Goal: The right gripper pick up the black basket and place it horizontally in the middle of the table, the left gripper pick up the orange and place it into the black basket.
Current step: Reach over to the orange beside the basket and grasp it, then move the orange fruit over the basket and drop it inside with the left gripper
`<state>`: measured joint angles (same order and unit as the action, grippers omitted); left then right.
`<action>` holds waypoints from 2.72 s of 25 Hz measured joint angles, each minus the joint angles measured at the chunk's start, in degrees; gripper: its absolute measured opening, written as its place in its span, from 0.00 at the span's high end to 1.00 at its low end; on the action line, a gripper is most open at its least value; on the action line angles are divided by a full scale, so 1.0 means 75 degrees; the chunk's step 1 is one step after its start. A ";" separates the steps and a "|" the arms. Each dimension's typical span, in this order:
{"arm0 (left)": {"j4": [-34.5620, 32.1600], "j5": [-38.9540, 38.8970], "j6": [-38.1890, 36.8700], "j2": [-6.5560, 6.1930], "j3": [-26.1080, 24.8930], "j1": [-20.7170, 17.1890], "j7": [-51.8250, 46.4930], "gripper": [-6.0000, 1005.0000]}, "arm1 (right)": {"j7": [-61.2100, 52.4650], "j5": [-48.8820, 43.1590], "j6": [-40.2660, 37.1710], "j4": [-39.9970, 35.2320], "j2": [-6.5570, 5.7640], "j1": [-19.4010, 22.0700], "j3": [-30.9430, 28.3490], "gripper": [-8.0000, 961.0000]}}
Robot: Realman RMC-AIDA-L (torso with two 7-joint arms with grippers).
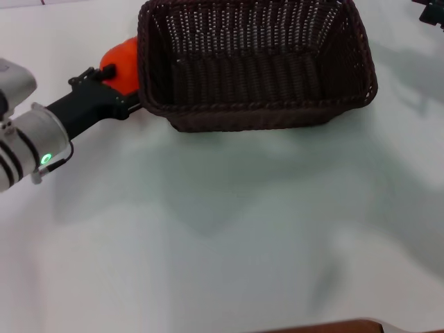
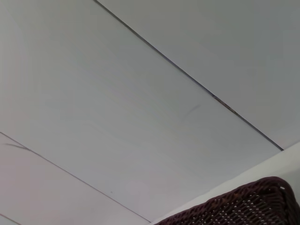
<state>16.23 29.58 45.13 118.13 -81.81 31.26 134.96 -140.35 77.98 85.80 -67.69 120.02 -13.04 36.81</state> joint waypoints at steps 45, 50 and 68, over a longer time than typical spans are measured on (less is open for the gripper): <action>0.1603 0.0180 0.1774 0.0043 -0.2412 -0.1394 0.0374 0.86 | 0.0430 0.0172 -0.0305 0.0913 -0.0066 -0.0727 -0.0162 0.31; 0.1771 0.0202 0.3398 0.0397 -0.2141 -0.1524 0.0404 0.90 | 0.0652 0.0174 -0.0385 0.1148 -0.0066 -0.0883 -0.0228 0.31; 0.1749 -0.0553 0.2533 0.0865 -0.0409 -0.0873 0.1003 0.71 | 0.1602 0.0193 -0.0490 0.1502 -0.0112 -0.1135 -0.0634 0.31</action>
<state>29.35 25.43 64.12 124.62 -84.88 24.72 142.49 -128.33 79.43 82.13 -56.43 119.18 -21.56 32.06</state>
